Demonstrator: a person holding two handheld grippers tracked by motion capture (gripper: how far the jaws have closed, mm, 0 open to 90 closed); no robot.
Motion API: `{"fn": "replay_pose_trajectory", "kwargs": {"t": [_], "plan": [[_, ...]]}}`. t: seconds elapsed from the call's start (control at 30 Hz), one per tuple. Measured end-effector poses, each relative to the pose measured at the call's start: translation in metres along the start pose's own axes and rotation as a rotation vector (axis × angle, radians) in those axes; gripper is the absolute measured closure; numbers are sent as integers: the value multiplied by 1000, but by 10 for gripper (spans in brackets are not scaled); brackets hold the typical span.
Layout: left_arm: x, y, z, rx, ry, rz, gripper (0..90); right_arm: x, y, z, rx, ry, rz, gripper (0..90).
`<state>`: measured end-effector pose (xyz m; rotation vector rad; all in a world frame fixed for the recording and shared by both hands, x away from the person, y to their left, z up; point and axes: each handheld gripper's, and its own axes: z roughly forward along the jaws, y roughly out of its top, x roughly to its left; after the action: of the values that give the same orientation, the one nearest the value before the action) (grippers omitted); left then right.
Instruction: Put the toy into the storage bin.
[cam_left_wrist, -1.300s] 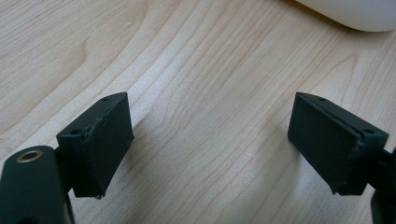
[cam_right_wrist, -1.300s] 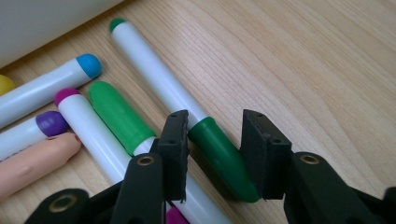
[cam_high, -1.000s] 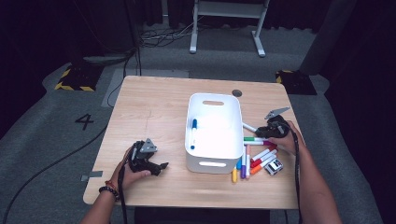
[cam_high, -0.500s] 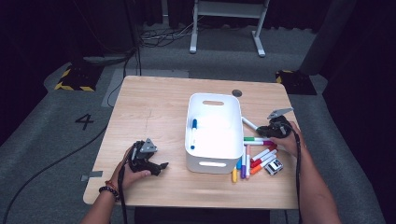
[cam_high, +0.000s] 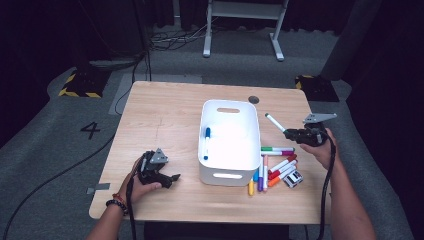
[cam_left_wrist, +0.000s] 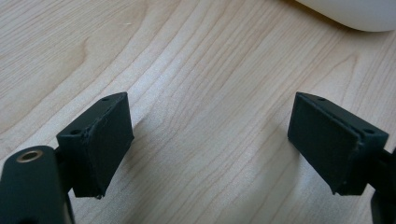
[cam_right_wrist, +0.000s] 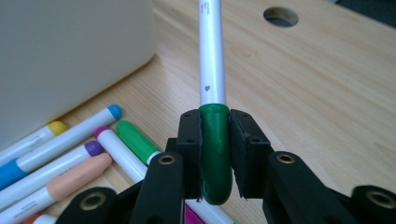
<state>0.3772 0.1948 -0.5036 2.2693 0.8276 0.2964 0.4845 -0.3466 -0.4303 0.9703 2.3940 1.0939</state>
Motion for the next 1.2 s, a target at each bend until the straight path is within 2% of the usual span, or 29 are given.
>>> {"fn": "replay_pose_trajectory", "kwargs": {"t": [0.1, 0.17, 0.27, 0.33, 0.37, 0.43, 0.47, 0.5, 0.53, 0.57, 0.73, 0.77, 0.83, 0.9, 0.97, 1.0, 1.03, 1.1, 1.2], "plan": [[0, 0, 0, 0, 0, 0, 143, 6, 5, -18, -53, 6, 4, 750], [0, 0, 0, 0, 0, 0, 142, 8, 7, -23, -69, 14, -2, 750], [0, 0, 0, -1, 0, -1, 142, 18, 15, -37, -117, 37, -10, 750], [0, 0, 0, -1, 1, -1, 142, 32, 23, -47, -138, 62, -49, 750], [0, 0, 0, -1, 1, -1, 143, 32, 23, -47, -138, 62, -49, 750], [0, 0, 0, -1, 1, -1, 142, 47, 33, -55, -162, 94, -94, 750], [0, 0, 0, -1, 1, 0, 142, 47, 33, -55, -162, 94, -94, 750], [0, 0, 0, -1, 1, -1, 143, 56, 39, -59, -172, 108, -118, 750], [0, 0, 0, -1, 1, 0, 143, 56, 39, -59, -172, 108, -118, 750], [0, 0, 0, -1, 1, -1, 142, 64, 46, -63, -187, 128, -137, 750], [0, 0, 0, -1, 1, -1, 142, 82, 59, -68, -191, 152, -183, 750], [0, 0, 0, -1, 0, -1, 143, 90, 64, -68, -190, 168, -207, 750], [0, 0, 0, 0, 0, 0, 142, 98, 69, -67, -189, 180, -238, 750], [0, 0, 0, 0, 0, 0, 143, 103, 72, -67, -187, 186, -245, 750], [0, 0, 0, 0, 0, 0, 142, 116, 79, -65, -179, 210, -290, 750], [0, 0, 0, 0, 0, 0, 143, 116, 79, -65, -179, 210, -290, 750], [0, 0, 0, -1, 1, -1, 142, 127, 85, -62, -165, 228, -320, 750], [0, 0, 0, -1, 1, -1, 143, 131, 87, -60, -155, 236, -327, 750], [0, 0, 0, -1, 1, 0, 143, 146, 92, -53, -120, 253, -362, 750]]}}
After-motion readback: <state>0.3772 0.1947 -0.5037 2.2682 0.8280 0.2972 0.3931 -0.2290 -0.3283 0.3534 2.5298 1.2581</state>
